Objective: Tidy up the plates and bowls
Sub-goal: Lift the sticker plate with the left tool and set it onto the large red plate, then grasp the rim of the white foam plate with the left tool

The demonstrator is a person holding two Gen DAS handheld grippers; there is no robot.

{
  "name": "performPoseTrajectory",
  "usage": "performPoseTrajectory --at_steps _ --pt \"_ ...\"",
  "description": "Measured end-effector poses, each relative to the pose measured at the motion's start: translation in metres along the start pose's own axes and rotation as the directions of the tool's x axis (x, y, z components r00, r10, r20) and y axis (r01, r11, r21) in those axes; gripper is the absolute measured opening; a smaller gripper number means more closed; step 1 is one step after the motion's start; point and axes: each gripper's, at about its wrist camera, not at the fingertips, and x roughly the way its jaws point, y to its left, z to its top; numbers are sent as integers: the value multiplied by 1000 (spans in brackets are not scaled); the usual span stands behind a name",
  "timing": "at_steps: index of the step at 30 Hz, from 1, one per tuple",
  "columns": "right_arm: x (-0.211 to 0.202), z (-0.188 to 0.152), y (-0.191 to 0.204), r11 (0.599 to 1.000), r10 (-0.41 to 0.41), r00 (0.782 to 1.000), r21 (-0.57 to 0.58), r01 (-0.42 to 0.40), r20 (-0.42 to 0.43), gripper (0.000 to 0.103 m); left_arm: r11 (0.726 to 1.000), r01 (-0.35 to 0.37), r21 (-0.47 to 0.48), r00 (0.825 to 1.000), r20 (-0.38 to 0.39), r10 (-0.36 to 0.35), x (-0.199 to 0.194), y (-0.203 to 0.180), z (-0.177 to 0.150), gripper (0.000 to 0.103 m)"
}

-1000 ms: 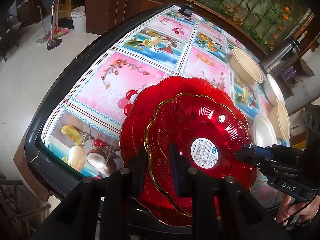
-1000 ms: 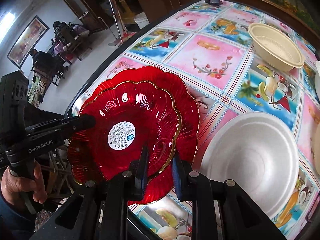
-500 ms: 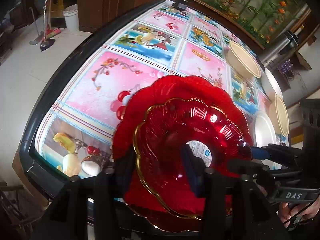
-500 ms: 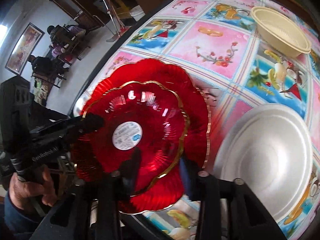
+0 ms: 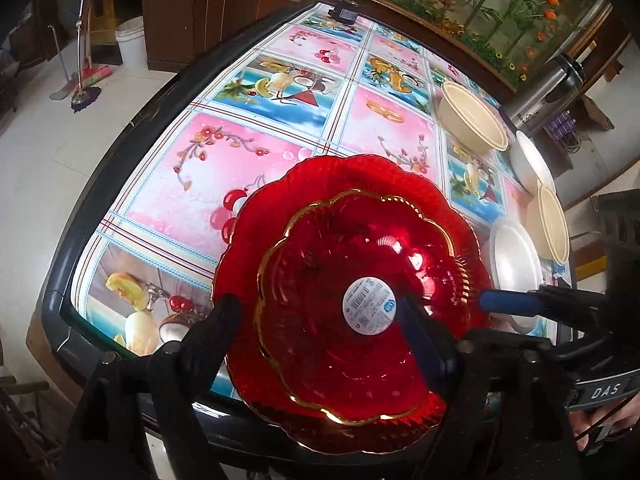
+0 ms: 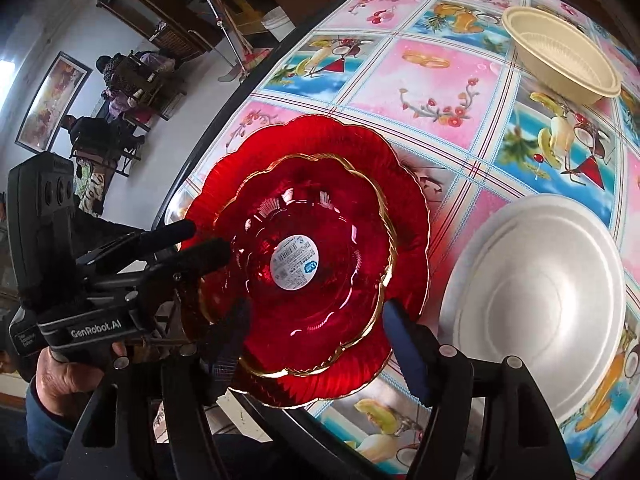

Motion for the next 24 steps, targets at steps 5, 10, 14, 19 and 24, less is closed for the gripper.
performPoseTrajectory --at_steps 5,10,14,19,24 --pt "-15 -5 -3 1000 -10 999 13 10 36 73 1000 15 10 1000 -1 -15 -1 -4 -2 80" --pt "-42 -13 -25 996 -7 993 91 -3 114 73 999 22 32 1000 15 -22 -6 -11 -4 80" --pt "-63 -23 -57 977 -46 984 212 9 170 73 997 32 72 999 37 -35 -12 -23 -2 80" --pt "-59 -41 -90 940 -97 984 338 42 149 73 988 72 134 996 45 -79 -16 -43 4 80" --pt "-57 -64 -102 922 -139 986 376 93 96 73 978 96 187 994 41 -106 -15 -65 8 80"
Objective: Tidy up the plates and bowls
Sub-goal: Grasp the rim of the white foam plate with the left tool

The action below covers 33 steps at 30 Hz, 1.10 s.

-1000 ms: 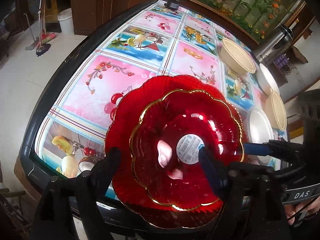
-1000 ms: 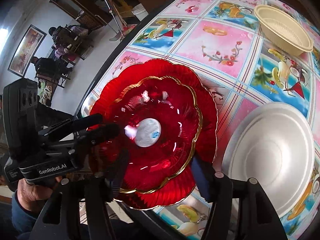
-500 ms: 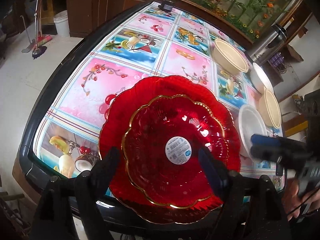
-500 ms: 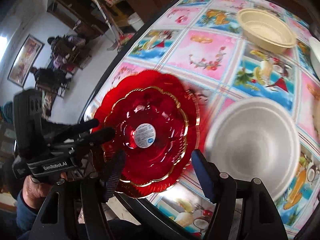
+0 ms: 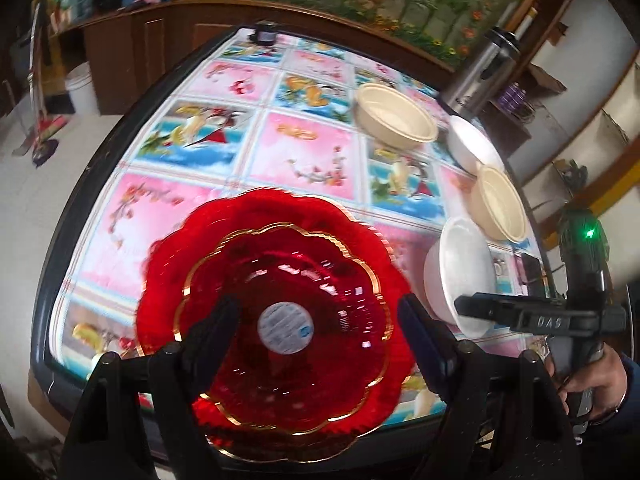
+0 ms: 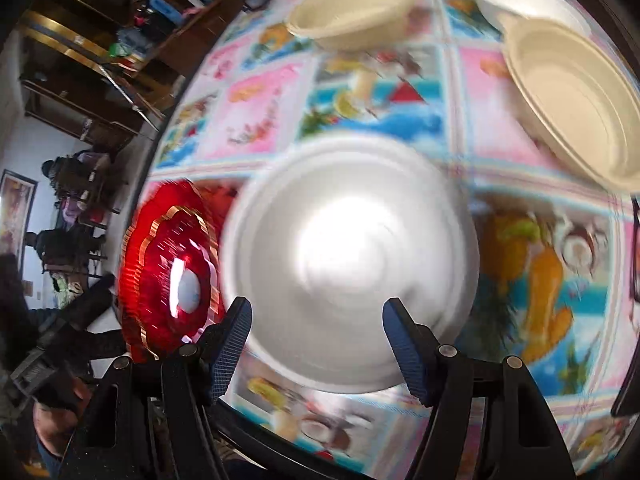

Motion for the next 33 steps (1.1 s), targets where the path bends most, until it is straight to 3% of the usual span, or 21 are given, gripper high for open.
performPoseTrajectory --at_steps 6,10,14,16,17,22,24,27,33 --pt "-34 -11 -16 997 -54 998 -49 56 44 72 999 -4 47 1000 16 4 -1 -38 5 80" --pt "-72 -19 -35 996 -2 990 -83 14 144 72 999 8 52 1000 5 -9 7 -68 1 80" --pt "-98 -15 -61 996 -18 973 -77 37 230 71 996 9 89 1000 -11 -8 23 -105 -5 80" --pt "-99 -18 -76 998 -18 975 -56 31 221 48 994 -9 107 999 -30 13 34 -120 -7 80" --pt "-97 -19 -83 999 -10 978 -48 20 206 45 993 -22 118 999 -32 26 38 -125 -7 77" --pt "-90 -20 -102 999 27 985 -38 -21 169 43 981 -79 180 994 -54 90 63 -143 5 58" --pt "-86 -18 -103 999 46 987 -32 -42 152 43 974 -104 202 989 -79 122 76 -144 11 43" --pt "-76 -13 -106 997 81 990 -20 -79 118 43 963 -137 232 979 -116 167 94 -145 17 42" --pt "-49 -6 -107 995 100 994 -1 -100 41 44 961 -109 256 973 -171 156 110 -147 12 42"
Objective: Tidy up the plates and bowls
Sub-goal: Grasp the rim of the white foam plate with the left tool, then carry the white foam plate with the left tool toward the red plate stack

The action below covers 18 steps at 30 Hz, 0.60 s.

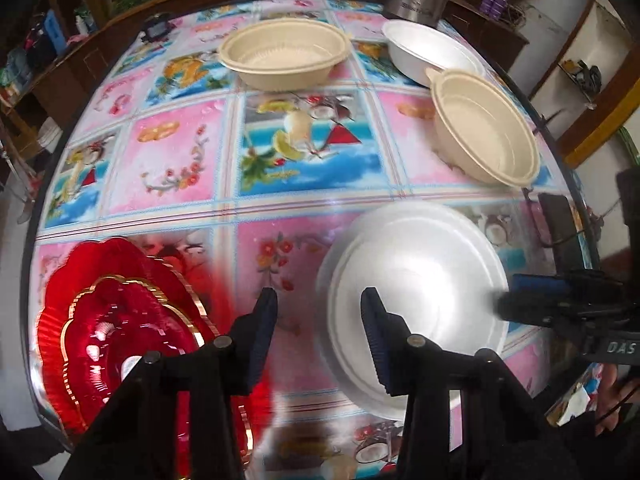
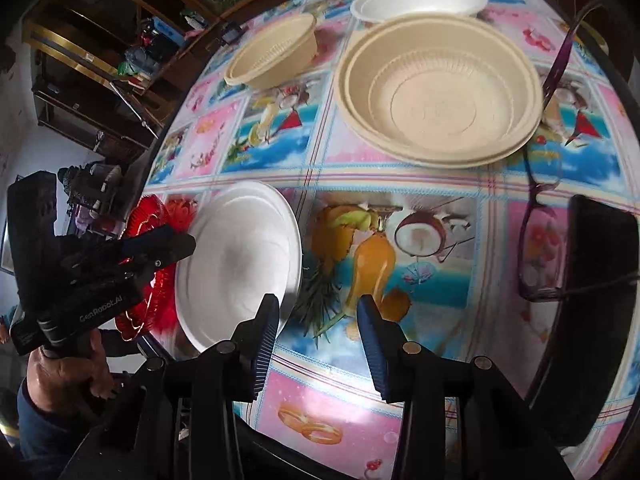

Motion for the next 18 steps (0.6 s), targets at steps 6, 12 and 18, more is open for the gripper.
performPoseTrajectory --at_steps 6,12,18 --pt "10 1 8 999 -25 1000 -34 24 -19 15 998 44 48 999 -29 -43 10 -19 -6 15" --pt "-4 6 7 999 -31 999 -29 32 31 15 997 64 48 998 9 -65 -3 -23 -4 15" --pt "-18 4 12 999 -25 997 -45 28 72 15 997 58 55 998 32 -60 -14 -25 -6 15"
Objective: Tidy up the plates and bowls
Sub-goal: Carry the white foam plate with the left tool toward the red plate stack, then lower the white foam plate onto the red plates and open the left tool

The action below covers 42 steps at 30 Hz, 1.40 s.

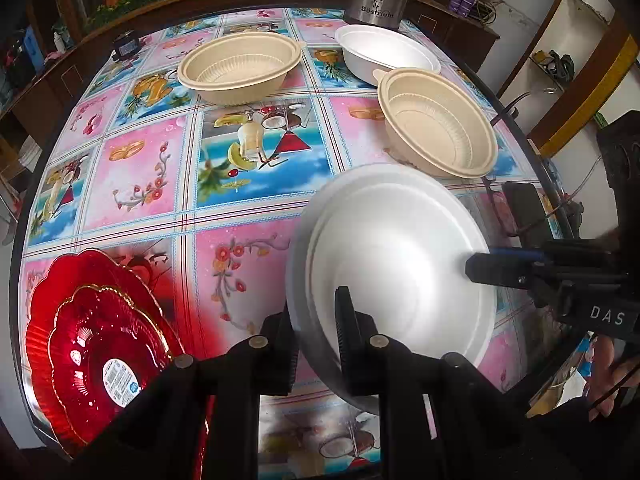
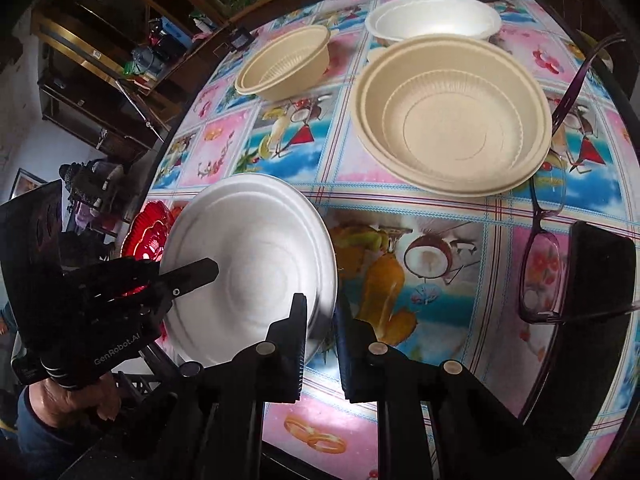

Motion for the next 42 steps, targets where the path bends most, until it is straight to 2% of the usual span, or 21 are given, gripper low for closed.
performPoseTrajectory --at_steps 11,21,32,42 --pt "-9 -9 22 998 26 999 -65 -24 27 15 999 -23 -43 999 42 25 -25 14 -17 15" --pt "1 -5 76 983 62 998 -175 -60 4 15 987 -48 -153 993 100 64 -61 55 -46 15" --pt "30 4 147 950 100 992 -289 -117 -71 15 952 -76 -297 982 146 123 -95 119 -80 15" --pt "79 13 200 927 73 987 -354 -120 -143 15 919 -86 -385 983 118 141 -91 173 -104 16"
